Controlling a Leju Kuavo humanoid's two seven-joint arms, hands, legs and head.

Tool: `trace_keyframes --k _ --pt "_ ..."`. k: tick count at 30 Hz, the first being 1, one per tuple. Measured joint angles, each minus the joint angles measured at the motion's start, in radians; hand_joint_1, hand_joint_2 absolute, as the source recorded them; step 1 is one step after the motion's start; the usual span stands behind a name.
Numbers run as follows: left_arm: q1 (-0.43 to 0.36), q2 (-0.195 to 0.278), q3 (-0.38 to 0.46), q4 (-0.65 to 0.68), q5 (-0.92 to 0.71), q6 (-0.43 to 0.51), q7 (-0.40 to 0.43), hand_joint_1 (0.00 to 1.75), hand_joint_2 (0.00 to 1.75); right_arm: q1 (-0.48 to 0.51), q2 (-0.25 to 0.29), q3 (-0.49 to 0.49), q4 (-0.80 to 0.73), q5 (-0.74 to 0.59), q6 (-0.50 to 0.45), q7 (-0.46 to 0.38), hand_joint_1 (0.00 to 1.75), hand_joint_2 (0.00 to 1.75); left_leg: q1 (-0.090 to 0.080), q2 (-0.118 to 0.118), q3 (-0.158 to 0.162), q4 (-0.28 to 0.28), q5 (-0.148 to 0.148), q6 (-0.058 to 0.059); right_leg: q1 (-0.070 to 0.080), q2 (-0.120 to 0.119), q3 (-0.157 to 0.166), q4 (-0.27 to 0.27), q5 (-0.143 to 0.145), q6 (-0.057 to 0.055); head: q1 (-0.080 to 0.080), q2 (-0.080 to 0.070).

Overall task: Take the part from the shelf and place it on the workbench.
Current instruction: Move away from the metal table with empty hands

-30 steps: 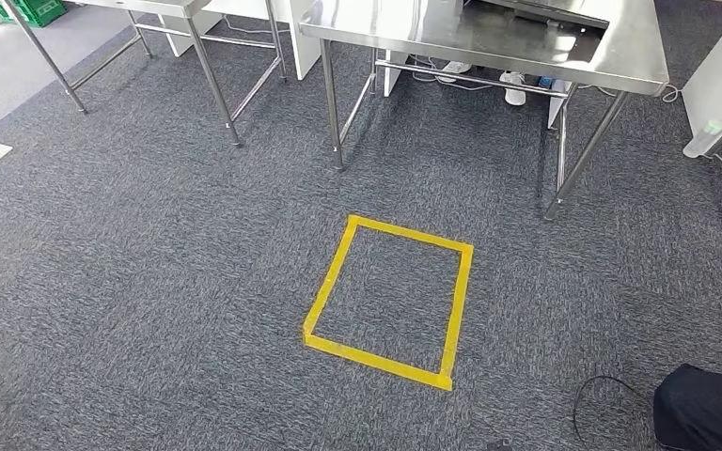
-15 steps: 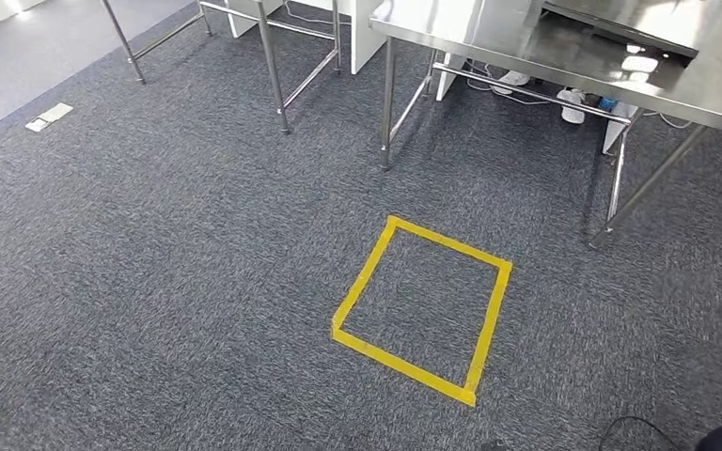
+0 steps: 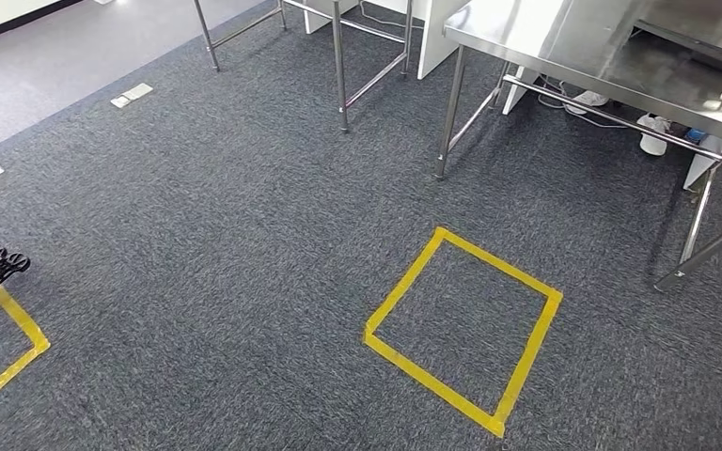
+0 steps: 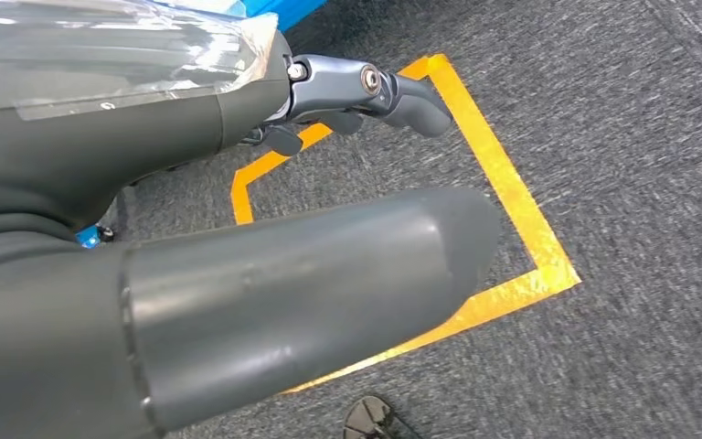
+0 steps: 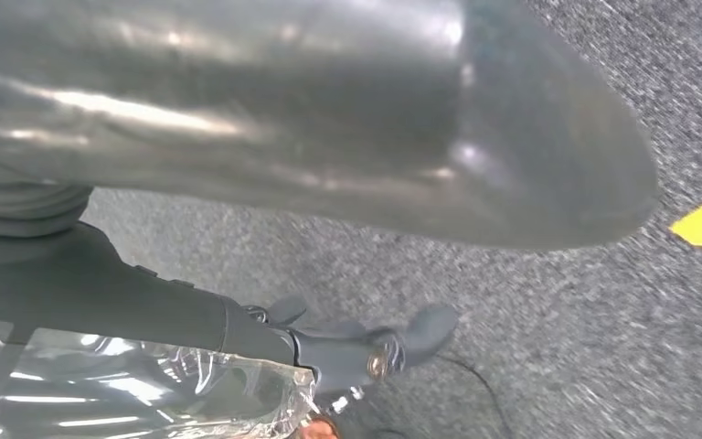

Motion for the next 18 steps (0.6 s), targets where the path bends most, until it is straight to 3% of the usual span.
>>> trace_keyframes --k 2,4,5,6,7,9,11,13,14,16,18 --pt "-0.003 0.000 0.000 0.000 0.000 0.000 0.000 0.00 0.00 0.001 0.000 -0.001 0.000 0.002 0.000 0.000 0.00 0.00 0.002 0.055 -0.054 0.108 -0.062 -0.010 -0.001 -0.025 0.003 -0.002 -0.001 -0.011 -0.004 0.000" --pt "-0.004 0.001 0.000 0.000 0.000 0.000 0.000 0.00 0.00 0.003 0.001 -0.001 0.000 0.004 0.000 0.001 0.00 0.00 0.011 0.074 -0.118 0.228 -0.109 -0.021 0.001 -0.053 0.004 -0.002 -0.004 -0.016 -0.005 0.000" --pt "-0.003 0.001 0.000 0.000 0.000 0.000 0.000 0.00 0.00 0.003 0.001 -0.001 0.000 0.004 0.000 0.002 0.00 0.00 0.016 0.078 -0.131 0.248 -0.106 -0.024 0.002 -0.066 0.004 -0.002 -0.006 -0.016 -0.005 0.000" --pt "-0.002 0.002 0.000 0.000 0.000 0.000 0.000 0.00 0.00 0.002 0.001 -0.002 0.000 0.005 0.000 0.002 0.00 0.00 0.020 0.083 -0.123 0.228 -0.085 -0.027 0.001 -0.077 0.005 -0.002 -0.008 -0.014 -0.005 0.000" --pt "-0.002 0.003 0.000 0.000 0.000 0.000 0.000 0.00 0.00 0.001 0.001 -0.002 0.000 0.006 0.000 0.002 0.00 0.00 0.023 0.093 -0.094 0.172 -0.052 -0.029 0.000 -0.088 0.008 -0.002 -0.010 -0.012 -0.005 0.000" --pt "-0.004 0.004 0.000 0.000 0.000 0.000 -0.001 0.00 0.00 0.000 0.001 -0.002 0.000 0.009 0.000 0.003 0.00 0.87 0.023 0.135 -0.019 0.038 0.003 -0.026 0.003 -0.107 0.015 -0.002 -0.018 -0.001 -0.005 0.000" --pt "-0.006 0.004 0.000 0.000 0.000 0.000 -0.002 0.00 0.00 -0.003 0.001 -0.002 0.000 0.012 0.000 0.003 0.00 1.75 0.016 0.154 0.014 -0.021 0.015 -0.016 0.009 -0.123 0.019 -0.003 -0.025 0.013 -0.003 0.000" --pt "-0.006 0.005 0.000 0.000 0.000 0.000 -0.004 0.00 0.00 -0.008 0.001 -0.002 0.000 0.013 0.000 0.004 0.00 1.75 0.008 0.132 0.014 -0.028 0.015 0.000 0.012 -0.140 0.029 -0.008 -0.029 0.027 -0.001 0.000" --pt "-0.005 0.005 0.000 0.001 0.000 0.000 -0.004 0.00 0.00 -0.010 0.001 -0.002 0.000 0.013 0.000 0.004 0.00 1.75 0.007 0.122 0.017 -0.034 0.019 0.009 0.011 -0.134 0.032 -0.004 -0.034 0.033 -0.001 0.000" --pt "-0.005 0.006 0.000 0.001 0.001 0.001 -0.004 0.00 0.00 -0.011 0.001 -0.002 0.000 0.013 0.000 0.005 0.00 1.75 0.009 0.101 0.024 -0.047 0.029 0.026 0.009 -0.090 0.012 0.053 -0.068 0.031 0.001 0.000" --pt "-0.007 0.007 0.000 0.001 0.001 0.001 -0.004 0.00 0.00 -0.007 0.002 -0.002 0.001 0.013 0.000 0.005 0.00 1.75 0.008 0.078 0.024 -0.049 0.031 0.034 0.006 -0.044 -0.049 0.176 -0.121 0.019 0.003 0.000"
